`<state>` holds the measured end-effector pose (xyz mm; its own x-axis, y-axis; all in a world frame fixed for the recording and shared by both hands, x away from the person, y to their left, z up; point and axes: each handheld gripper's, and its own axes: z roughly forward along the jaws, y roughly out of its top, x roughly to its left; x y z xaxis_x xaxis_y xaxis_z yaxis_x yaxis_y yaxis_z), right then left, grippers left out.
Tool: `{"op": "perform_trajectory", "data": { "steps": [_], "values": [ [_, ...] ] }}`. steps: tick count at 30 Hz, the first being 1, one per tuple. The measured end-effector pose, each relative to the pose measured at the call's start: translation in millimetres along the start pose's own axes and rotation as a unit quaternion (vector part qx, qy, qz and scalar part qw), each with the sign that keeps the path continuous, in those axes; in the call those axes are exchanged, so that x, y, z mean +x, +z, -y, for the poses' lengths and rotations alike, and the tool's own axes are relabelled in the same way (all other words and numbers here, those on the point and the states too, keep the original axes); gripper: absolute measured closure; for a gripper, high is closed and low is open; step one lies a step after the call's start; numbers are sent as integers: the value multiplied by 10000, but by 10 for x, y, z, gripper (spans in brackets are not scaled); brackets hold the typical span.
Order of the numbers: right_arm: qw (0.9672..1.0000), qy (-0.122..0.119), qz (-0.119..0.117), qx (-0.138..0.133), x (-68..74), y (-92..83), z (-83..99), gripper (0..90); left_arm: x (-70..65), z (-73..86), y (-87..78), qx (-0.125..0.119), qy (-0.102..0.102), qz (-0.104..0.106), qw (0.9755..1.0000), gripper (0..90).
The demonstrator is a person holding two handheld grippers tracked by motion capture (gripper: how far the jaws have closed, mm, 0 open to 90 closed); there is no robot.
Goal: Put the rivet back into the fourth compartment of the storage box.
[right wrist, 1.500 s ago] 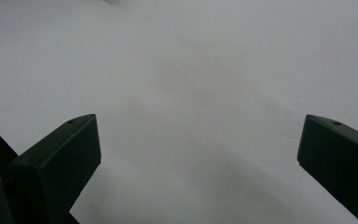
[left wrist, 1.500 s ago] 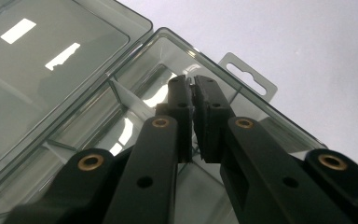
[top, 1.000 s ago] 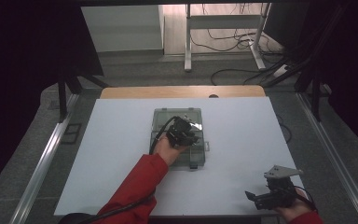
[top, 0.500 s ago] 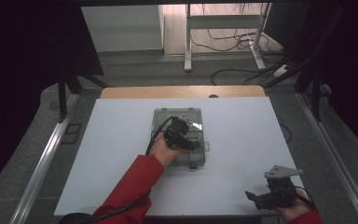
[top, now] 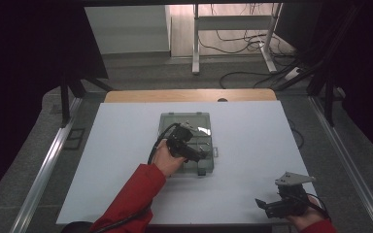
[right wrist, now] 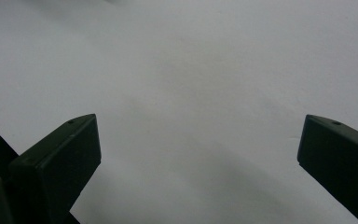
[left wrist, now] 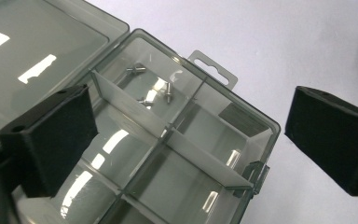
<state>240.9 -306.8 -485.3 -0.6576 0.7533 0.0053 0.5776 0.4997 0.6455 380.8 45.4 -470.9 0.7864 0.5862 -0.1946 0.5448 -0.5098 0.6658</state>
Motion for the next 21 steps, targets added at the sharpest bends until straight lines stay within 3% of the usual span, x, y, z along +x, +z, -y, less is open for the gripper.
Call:
{"op": "perform_trajectory", "data": {
  "steps": [7, 21],
  "values": [
    [10000, 0, 19, 7, 4, 3, -1, 0, -18, 57, -39, 12, 190, -165, 9997, 0],
    [10000, 8, 10, 21, 7, 1, 0, 0, -74, 180, -164, -97, 269, -251, 9993, 0]
  ]
}}
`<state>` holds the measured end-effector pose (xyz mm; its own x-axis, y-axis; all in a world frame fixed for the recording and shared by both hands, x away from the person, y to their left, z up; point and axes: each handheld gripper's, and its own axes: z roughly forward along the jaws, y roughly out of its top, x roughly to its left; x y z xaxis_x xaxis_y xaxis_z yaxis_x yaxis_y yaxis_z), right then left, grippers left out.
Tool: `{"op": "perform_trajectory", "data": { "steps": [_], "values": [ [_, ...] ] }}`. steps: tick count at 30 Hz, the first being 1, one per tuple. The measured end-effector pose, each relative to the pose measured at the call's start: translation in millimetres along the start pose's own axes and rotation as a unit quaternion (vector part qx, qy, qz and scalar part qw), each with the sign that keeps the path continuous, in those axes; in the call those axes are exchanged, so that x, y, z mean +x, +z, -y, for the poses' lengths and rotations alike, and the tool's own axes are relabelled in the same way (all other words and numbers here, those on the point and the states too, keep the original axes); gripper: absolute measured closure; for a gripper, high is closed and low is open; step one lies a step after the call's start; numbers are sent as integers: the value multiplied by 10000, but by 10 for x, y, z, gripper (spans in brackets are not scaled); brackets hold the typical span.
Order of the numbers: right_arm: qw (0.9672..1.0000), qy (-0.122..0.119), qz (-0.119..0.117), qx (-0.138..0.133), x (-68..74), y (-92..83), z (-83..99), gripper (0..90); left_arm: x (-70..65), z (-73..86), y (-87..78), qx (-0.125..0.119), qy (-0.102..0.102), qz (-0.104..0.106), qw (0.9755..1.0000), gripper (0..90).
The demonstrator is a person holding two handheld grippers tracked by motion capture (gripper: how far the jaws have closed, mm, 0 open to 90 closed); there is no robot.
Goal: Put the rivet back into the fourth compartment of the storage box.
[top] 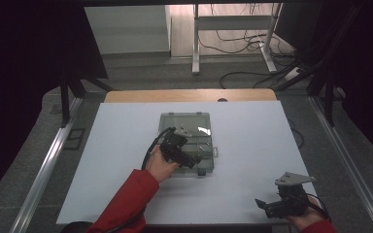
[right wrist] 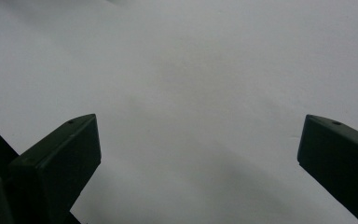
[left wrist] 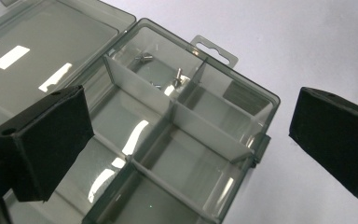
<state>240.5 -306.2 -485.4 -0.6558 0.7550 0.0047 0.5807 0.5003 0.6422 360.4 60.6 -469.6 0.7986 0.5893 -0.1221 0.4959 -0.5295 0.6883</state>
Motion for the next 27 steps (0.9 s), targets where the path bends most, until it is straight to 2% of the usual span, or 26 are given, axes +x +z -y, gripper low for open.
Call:
{"op": "perform_trajectory", "data": {
  "steps": [15, 27],
  "values": [
    [10000, 20, 8, -16, 1, -2, 3, 0, 22, 241, -206, -224, -132, 64, 9996, 0],
    [10000, 22, 15, -30, 7, -1, 2, 0, 27, 508, -391, -451, -271, -35, 9986, 0]
  ]
}}
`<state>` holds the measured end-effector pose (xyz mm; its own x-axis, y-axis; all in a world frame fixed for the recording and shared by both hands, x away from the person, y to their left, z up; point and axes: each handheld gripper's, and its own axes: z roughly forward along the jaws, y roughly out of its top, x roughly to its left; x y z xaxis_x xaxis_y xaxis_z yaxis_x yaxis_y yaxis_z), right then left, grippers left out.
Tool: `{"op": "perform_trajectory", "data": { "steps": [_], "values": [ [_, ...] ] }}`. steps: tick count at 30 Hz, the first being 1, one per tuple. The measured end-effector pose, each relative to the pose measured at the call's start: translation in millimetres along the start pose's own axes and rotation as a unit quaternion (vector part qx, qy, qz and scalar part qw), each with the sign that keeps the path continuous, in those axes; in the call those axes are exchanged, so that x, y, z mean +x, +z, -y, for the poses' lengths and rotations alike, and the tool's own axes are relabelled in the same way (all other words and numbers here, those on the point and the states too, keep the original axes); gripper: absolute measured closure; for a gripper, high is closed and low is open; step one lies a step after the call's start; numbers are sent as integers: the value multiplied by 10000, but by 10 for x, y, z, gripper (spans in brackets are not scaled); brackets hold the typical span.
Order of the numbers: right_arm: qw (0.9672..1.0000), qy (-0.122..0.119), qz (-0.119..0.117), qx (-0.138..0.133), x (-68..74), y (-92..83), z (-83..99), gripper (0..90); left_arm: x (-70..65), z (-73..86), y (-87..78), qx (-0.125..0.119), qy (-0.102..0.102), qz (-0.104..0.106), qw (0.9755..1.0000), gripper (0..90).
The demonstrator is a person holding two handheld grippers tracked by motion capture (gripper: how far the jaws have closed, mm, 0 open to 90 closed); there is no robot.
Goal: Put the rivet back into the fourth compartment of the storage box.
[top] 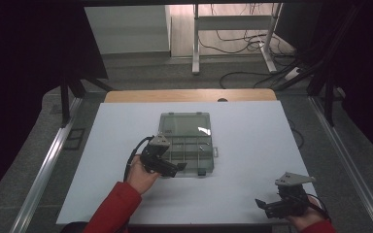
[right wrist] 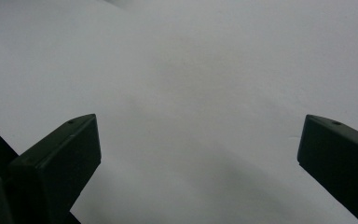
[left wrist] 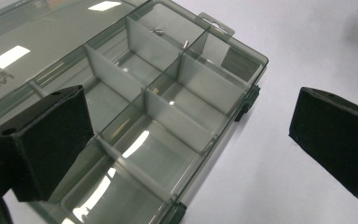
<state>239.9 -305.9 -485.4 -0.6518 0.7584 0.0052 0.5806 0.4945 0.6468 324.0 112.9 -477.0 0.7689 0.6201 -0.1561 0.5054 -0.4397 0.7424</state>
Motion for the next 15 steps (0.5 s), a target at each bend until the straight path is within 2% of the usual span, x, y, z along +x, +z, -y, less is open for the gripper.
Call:
{"op": "perform_trajectory", "data": {
  "steps": [8, 13, 15],
  "values": [
    [9999, 58, -3, -100, -5, -14, -2, 0, -84, 83, -54, 76, 92, -26, 9999, 0],
    [9999, 54, 1, -102, 1, -11, -2, 0, -153, 139, -133, 73, 322, -16, 9995, 0],
    [9999, 51, 2, -97, 3, -10, -2, 0, -168, 163, -162, 79, 355, -20, 9993, 0]
  ]
}}
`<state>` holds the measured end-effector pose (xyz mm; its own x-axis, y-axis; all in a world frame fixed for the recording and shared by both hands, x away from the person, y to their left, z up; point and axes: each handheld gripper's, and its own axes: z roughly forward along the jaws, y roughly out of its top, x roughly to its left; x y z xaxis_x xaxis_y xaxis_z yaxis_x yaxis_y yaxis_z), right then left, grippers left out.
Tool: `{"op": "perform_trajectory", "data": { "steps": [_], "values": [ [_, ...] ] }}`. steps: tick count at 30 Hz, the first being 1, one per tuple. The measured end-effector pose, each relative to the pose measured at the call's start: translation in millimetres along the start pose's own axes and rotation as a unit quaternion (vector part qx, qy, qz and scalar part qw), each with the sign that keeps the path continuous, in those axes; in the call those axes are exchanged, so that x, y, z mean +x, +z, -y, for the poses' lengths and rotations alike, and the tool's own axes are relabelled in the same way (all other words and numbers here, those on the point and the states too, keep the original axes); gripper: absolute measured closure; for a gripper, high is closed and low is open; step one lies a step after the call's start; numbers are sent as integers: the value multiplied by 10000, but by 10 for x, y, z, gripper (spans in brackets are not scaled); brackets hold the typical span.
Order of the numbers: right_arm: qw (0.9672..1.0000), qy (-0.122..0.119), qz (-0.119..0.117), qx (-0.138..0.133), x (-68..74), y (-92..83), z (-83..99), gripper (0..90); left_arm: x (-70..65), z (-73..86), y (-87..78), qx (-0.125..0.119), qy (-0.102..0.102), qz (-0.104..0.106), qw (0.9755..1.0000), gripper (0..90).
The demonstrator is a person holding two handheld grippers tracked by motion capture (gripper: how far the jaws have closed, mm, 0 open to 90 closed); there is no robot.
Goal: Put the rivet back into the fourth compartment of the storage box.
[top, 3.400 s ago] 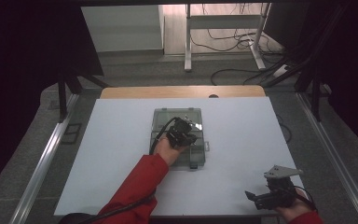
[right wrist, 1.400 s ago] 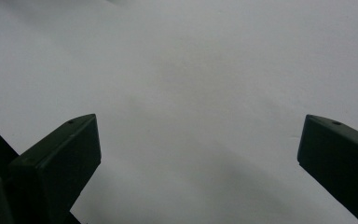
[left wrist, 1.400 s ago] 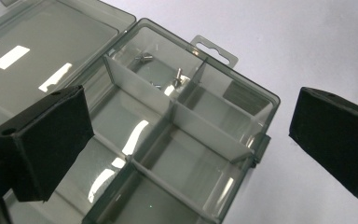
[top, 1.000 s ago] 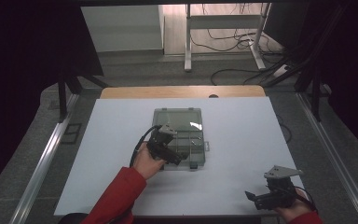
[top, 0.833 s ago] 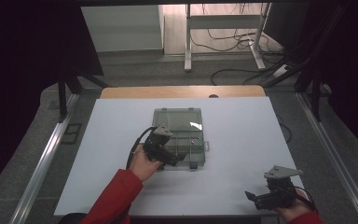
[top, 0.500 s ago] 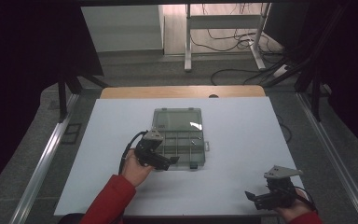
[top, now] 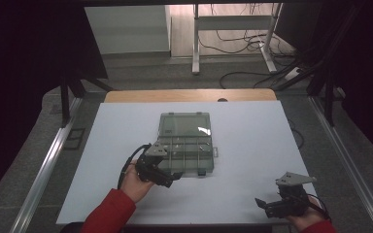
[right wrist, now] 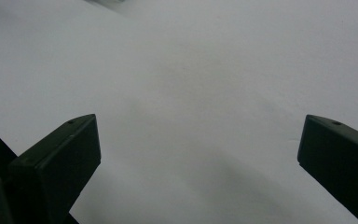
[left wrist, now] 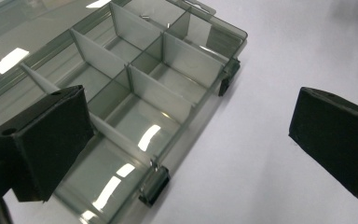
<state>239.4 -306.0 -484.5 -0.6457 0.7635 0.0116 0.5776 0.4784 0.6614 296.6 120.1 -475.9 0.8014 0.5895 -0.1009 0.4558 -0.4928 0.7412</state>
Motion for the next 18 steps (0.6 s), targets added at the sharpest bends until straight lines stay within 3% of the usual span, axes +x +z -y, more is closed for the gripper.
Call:
{"op": "perform_trajectory", "data": {
  "steps": [18],
  "values": [
    [10000, -21, -5, 20, 3, 0, -1, 0, -44, 283, -273, -58, -275, 34, 9996, 0]
  ]
}}
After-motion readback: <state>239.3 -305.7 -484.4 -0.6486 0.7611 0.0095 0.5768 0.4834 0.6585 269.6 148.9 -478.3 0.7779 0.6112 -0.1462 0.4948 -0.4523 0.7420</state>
